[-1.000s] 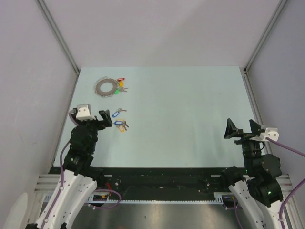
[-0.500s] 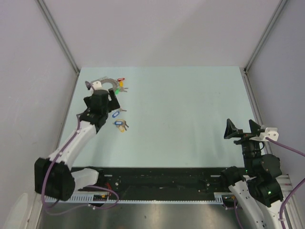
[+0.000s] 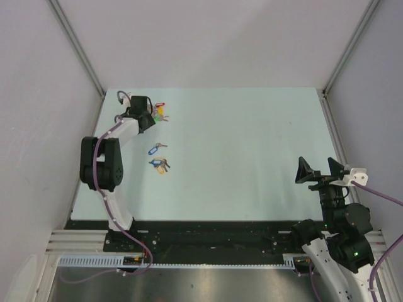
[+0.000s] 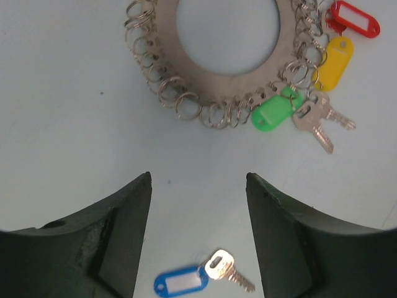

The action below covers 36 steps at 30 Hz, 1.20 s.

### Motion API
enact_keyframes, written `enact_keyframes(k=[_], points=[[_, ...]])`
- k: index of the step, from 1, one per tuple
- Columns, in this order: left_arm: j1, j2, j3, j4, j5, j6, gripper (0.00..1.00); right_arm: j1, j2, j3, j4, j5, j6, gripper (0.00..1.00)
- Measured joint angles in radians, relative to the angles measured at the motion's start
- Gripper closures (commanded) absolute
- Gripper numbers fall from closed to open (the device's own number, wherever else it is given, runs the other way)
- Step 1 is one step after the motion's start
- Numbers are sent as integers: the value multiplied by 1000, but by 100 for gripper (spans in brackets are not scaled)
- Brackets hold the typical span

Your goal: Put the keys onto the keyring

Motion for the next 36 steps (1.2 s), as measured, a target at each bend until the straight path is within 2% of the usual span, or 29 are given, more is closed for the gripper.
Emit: enact_keyframes(k=[2,12,17,20,22,23,25,26,32,36], points=[[10,73,68,-8,6,-3,39,0,0,0,1,-4,0,0],[56,344,408,-119,114,-31,41,-28,0,-14,5,-44,-6,0],[64,415,498,-179,148,-65,49,-45,0,-19,8,-58,-8,0],[64,433,523,-196,157,-78,62,-48,0,-19,8,-63,-11,0],[64,433,525,-199,168,-82,74,-49,0,-19,8,-65,-13,0],[64,433,525,-199,172,-83,83,-49,0,-19,9,-66,-13,0],[64,433,524,-195,189,-81,92,-49,0,-19,8,-69,-13,0],[64,433,521,-188,197,-79,100,-49,0,-19,9,-72,-13,0],[48,397,470,-175,227,-26,100,-48,0,-19,10,-87,-13,0],[-7,384,455,-175,246,34,100,-46,0,-19,12,-100,-13,0]])
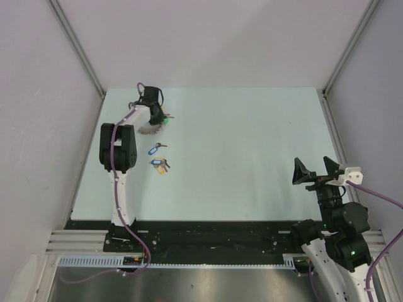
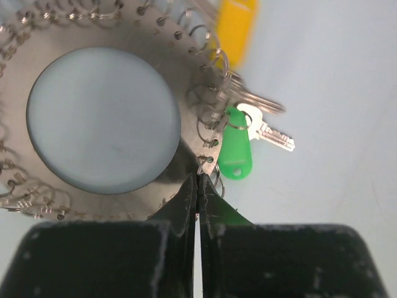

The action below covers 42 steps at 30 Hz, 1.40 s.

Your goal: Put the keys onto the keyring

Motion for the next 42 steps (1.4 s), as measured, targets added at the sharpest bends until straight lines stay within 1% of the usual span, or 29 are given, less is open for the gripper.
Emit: enact_keyframes(k=[4,11,13,14,15,18,19,21,22,24,25,26,29,33,35,38,42], points=[[-116,-2,-2,2,44,70,100,8,0,0,1,-14,-1,0],[-391,-4,-8,8,164,183,100,18,0,0,0,-37,-8,0],[-444,-15,-25,13,183,213,98,18,0,3,-2,-44,-7,0],[-502,-27,-42,14,190,229,96,18,0,6,-5,-47,-7,0],[-536,-42,-65,15,197,245,95,18,0,11,-11,-50,-6,0],[-627,-96,-142,16,211,280,87,18,14,43,-35,-68,0,0],[-660,-122,-179,17,214,290,81,18,24,58,-43,-80,9,0],[-712,-183,-263,19,217,306,72,18,50,88,-53,-111,27,0],[-731,-216,-305,16,222,312,61,18,68,104,-60,-140,39,0],[-746,-285,-390,24,223,312,48,18,110,130,-72,-201,60,0],[-745,-324,-433,25,220,312,35,18,130,138,-78,-230,72,0],[-742,-358,-466,27,212,312,32,18,151,145,-86,-252,86,0],[-725,-505,-582,43,179,301,20,18,233,169,-113,-306,122,0],[-712,-724,-669,56,110,278,4,18,380,195,-146,-385,164,0],[-713,-826,-692,56,77,270,0,18,454,198,-156,-426,177,0],[-710,-973,-713,34,10,252,0,19,567,204,-165,-447,217,0],[-685,-1108,-716,-18,-51,246,0,23,753,224,-168,-445,257,0]])
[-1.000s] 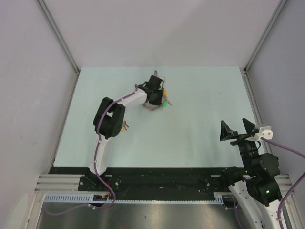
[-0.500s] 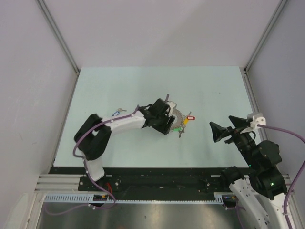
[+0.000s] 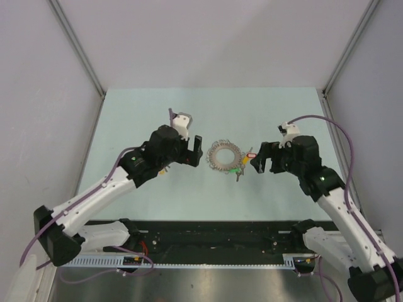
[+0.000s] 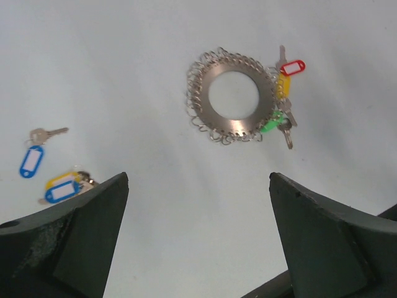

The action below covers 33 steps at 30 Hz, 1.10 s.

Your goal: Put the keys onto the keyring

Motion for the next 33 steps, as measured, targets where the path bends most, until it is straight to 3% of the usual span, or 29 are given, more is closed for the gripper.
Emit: enact_keyframes(k=[3,14,18,27,33], points=[[35,-74,-11,-24,-24,7,0,30,151,3,4,25,25,2],[245,-139,-100,-33,-14,31,0,263,545,107,69,353,201,25],[309,-156,-120,-32,29,28,0,348,646,158,106,445,277,38],[321,-220,-145,-27,42,24,0,431,786,178,194,552,422,63],[321,-221,-150,-24,44,24,0,479,865,187,232,623,526,72]])
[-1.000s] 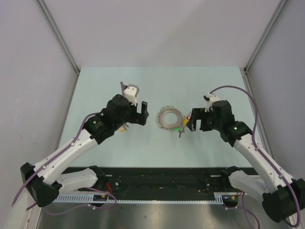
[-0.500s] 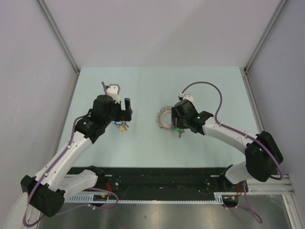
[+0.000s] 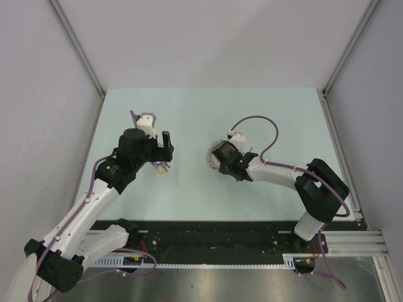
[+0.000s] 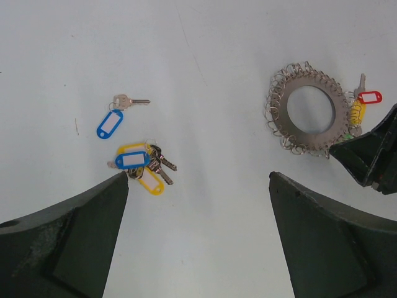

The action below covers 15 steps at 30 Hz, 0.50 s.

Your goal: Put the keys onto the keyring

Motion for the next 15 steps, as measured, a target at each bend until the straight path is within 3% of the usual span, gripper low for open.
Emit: enact_keyframes(k=[8,15], points=[[0,0,-6,1,6,0,0,-1,52,0,17,65,71,76],[0,0,-6,2,38,1,0,-2,68,1,38,60,72,74]])
